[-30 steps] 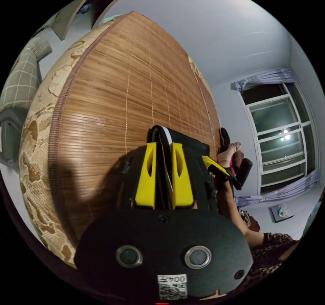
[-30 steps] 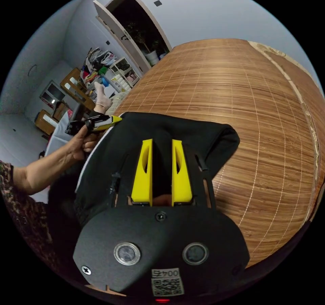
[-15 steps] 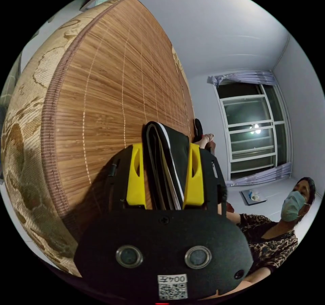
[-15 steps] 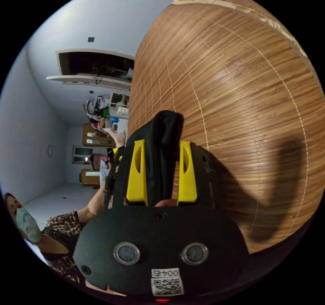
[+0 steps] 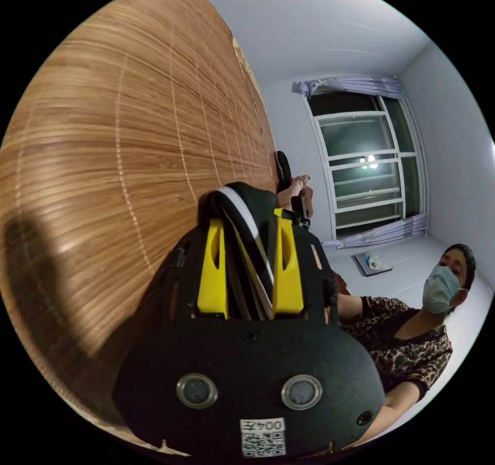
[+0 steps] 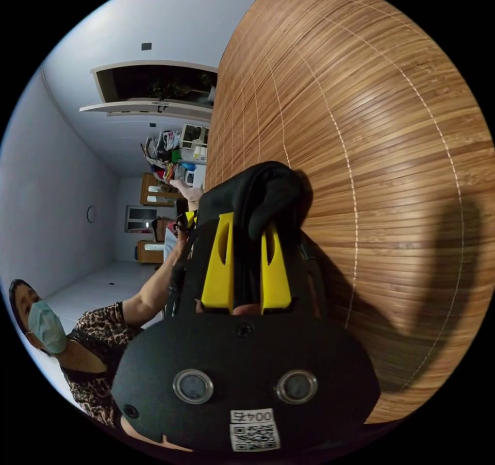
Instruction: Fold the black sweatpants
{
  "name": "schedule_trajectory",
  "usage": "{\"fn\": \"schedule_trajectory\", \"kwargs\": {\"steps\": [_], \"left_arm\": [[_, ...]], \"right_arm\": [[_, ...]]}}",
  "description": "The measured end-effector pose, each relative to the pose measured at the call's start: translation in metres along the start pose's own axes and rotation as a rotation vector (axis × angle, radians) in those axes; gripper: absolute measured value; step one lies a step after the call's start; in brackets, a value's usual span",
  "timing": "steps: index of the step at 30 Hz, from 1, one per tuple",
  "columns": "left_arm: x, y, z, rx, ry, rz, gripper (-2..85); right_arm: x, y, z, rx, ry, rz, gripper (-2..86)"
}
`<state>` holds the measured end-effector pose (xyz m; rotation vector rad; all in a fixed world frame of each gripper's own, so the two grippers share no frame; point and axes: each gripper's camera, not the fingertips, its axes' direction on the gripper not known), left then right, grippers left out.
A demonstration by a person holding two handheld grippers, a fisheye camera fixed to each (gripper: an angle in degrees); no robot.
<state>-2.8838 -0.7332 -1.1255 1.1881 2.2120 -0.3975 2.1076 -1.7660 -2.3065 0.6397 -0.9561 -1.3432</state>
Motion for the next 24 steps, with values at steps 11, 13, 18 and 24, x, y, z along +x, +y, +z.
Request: {"fn": "schedule_trajectory", "kwargs": {"steps": [11,13,18,24], "left_arm": [[0.141,-0.015,-0.010,-0.012,-0.117,0.266,8.2],[0.192,-0.010,-0.021,0.030,-0.157,0.405,8.2],[0.307,0.066,-0.041,0.138,-0.297,0.773,8.8],[0.305,0.219,-0.031,-0.078,-0.541,0.761,15.6]], "right_arm": [[-0.108,0.026,-0.061,0.182,0.095,-0.285,6.5],[-0.155,0.038,-0.080,0.256,0.136,-0.411,6.5],[-0.265,0.111,-0.107,0.375,0.262,-0.753,6.8],[-0.279,0.251,-0.053,0.070,0.497,-0.825,12.5]]}}
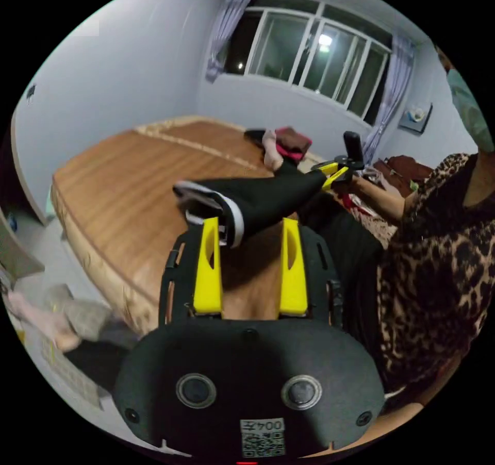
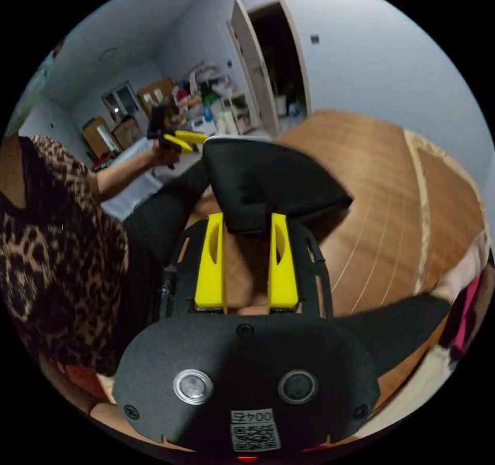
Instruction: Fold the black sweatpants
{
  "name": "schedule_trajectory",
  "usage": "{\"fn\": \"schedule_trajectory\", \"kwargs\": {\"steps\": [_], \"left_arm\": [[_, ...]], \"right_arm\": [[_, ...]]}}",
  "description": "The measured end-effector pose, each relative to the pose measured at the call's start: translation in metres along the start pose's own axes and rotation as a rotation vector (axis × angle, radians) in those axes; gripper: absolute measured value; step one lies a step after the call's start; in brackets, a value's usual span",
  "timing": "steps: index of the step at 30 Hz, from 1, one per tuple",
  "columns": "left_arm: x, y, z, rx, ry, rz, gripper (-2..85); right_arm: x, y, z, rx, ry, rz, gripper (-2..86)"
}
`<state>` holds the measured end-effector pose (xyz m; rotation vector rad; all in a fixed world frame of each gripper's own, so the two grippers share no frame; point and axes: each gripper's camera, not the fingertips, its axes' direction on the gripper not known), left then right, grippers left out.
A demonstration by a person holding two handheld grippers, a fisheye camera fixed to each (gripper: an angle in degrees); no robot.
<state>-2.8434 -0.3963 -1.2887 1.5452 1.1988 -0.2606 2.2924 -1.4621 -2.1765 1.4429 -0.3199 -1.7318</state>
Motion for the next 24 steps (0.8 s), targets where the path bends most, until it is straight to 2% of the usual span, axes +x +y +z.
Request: {"fn": "schedule_trajectory", "kwargs": {"steps": [2,5,8,12,15,19,24], "left_arm": [[0.007,0.060,-0.010,-0.043,0.129,-0.155,16.3],[0.010,0.110,-0.030,0.093,0.261,-0.356,15.4],[0.019,0.110,-0.019,0.147,0.267,-0.419,15.0],[0.025,0.083,0.024,0.145,0.236,-0.435,15.5],[0.019,0.071,0.070,0.040,0.098,-0.468,15.8],[0.009,0.076,0.124,-0.067,-0.014,-0.552,14.4],[0.020,0.083,0.169,-0.212,0.050,-0.558,6.8]], "right_arm": [[-0.026,0.054,0.013,-0.160,-0.084,0.094,11.9],[-0.037,0.096,-0.005,-0.112,-0.152,0.282,11.3],[-0.029,0.100,-0.025,0.052,-0.179,0.418,10.5],[-0.008,0.075,-0.011,0.138,-0.202,0.542,9.6],[0.001,0.047,0.028,0.126,-0.225,0.589,8.8],[-0.004,0.016,0.101,-0.048,-0.158,0.640,8.7],[-0.017,-0.011,0.150,-0.324,0.032,0.596,7.3]]}}
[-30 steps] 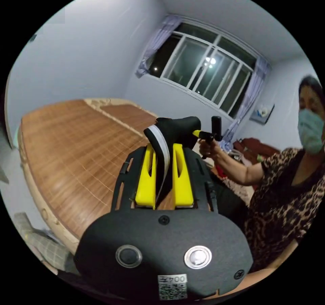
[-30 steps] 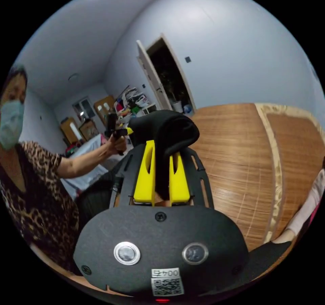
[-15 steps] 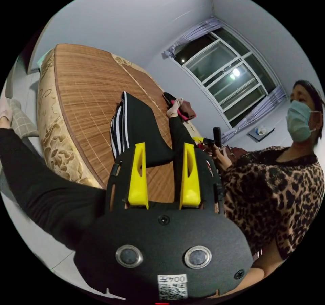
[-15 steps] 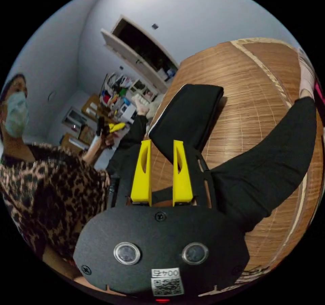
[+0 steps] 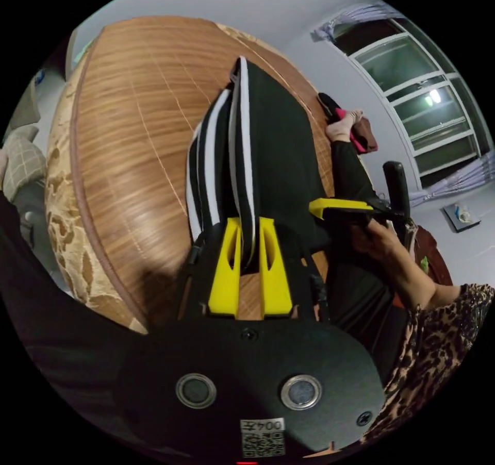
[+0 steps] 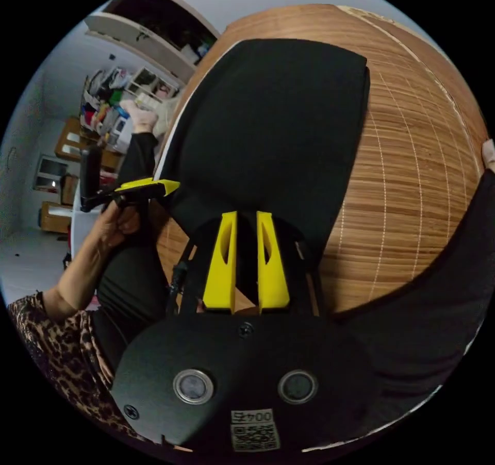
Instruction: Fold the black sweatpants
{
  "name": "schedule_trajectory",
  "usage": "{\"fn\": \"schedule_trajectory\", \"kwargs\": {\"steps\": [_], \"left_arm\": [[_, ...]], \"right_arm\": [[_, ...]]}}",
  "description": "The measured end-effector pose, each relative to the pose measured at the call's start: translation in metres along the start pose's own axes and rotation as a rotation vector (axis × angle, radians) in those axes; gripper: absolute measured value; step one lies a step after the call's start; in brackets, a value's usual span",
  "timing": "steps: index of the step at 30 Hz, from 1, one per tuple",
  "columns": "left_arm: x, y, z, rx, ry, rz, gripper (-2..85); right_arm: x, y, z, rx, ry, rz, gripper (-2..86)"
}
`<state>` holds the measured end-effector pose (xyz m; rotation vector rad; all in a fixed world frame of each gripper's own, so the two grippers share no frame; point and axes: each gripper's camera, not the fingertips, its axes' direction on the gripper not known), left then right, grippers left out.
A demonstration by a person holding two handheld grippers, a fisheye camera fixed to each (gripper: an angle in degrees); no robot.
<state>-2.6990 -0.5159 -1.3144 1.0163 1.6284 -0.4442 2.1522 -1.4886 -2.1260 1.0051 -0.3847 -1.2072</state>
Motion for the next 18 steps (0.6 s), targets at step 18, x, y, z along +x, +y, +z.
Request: {"fn": "schedule_trajectory", "kwargs": {"steps": [18], "left_arm": [[-0.024,0.027,-0.008,0.034,0.424,0.059,10.2]], "right_arm": [[-0.031,-0.133,-0.124,0.207,0.062,-0.341,14.9]]}}
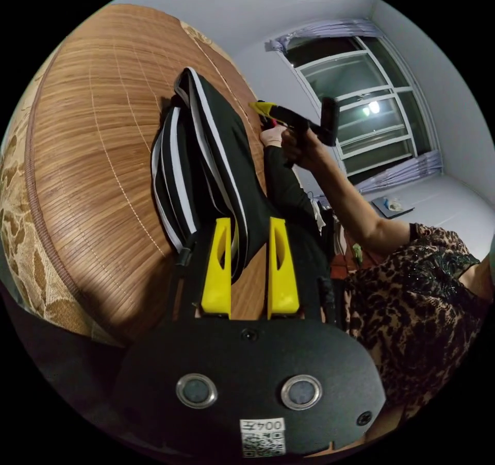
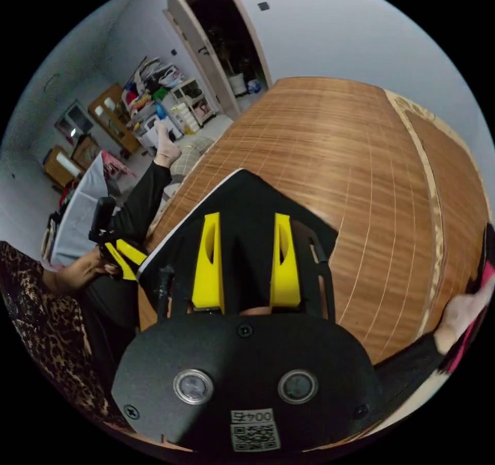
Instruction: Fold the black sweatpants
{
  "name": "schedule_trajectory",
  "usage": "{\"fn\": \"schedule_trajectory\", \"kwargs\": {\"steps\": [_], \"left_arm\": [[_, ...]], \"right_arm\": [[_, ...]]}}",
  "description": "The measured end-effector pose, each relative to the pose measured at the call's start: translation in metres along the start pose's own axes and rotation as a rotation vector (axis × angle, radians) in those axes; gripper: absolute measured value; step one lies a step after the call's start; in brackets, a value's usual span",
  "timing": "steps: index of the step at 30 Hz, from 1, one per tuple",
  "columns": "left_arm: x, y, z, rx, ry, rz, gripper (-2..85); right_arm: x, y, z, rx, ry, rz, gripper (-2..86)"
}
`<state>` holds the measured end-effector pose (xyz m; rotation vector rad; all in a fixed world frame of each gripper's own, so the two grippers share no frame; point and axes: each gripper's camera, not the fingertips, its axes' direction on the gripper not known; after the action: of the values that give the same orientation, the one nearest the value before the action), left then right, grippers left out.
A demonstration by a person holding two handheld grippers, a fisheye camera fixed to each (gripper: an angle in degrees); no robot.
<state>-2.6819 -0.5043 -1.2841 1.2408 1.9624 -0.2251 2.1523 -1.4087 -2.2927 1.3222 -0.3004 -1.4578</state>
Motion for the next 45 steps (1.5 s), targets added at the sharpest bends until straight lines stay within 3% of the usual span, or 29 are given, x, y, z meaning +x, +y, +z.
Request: {"fn": "schedule_trajectory", "kwargs": {"steps": [8,13,15,21,29,38,45], "left_arm": [[-0.022,0.003,-0.002,-0.015,0.097,-0.015,10.6],[-0.029,0.006,-0.011,0.008,0.154,0.014,11.5],[-0.028,0.006,-0.011,0.015,0.145,0.040,11.5],[-0.010,0.005,-0.010,-0.072,0.059,0.172,12.7],[0.012,0.011,-0.031,-0.198,0.244,0.400,13.7],[-0.036,-0.050,-0.064,0.197,0.089,0.251,9.3],[-0.054,-0.088,0.034,-0.104,0.153,0.231,6.9]], "right_arm": [[0.006,-0.123,0.069,-0.333,0.023,-0.279,17.5],[0.010,-0.141,0.100,-0.522,-0.125,-0.313,11.3],[0.010,-0.139,0.090,-0.502,-0.151,-0.323,8.3],[-0.027,-0.093,-0.019,-0.201,-0.152,-0.390,5.3],[-0.119,0.000,-0.146,0.002,-0.020,-0.550,5.2],[-0.200,0.060,-0.209,0.044,0.081,-0.704,4.9],[-0.228,0.074,-0.229,0.085,0.120,-0.753,4.9]]}}
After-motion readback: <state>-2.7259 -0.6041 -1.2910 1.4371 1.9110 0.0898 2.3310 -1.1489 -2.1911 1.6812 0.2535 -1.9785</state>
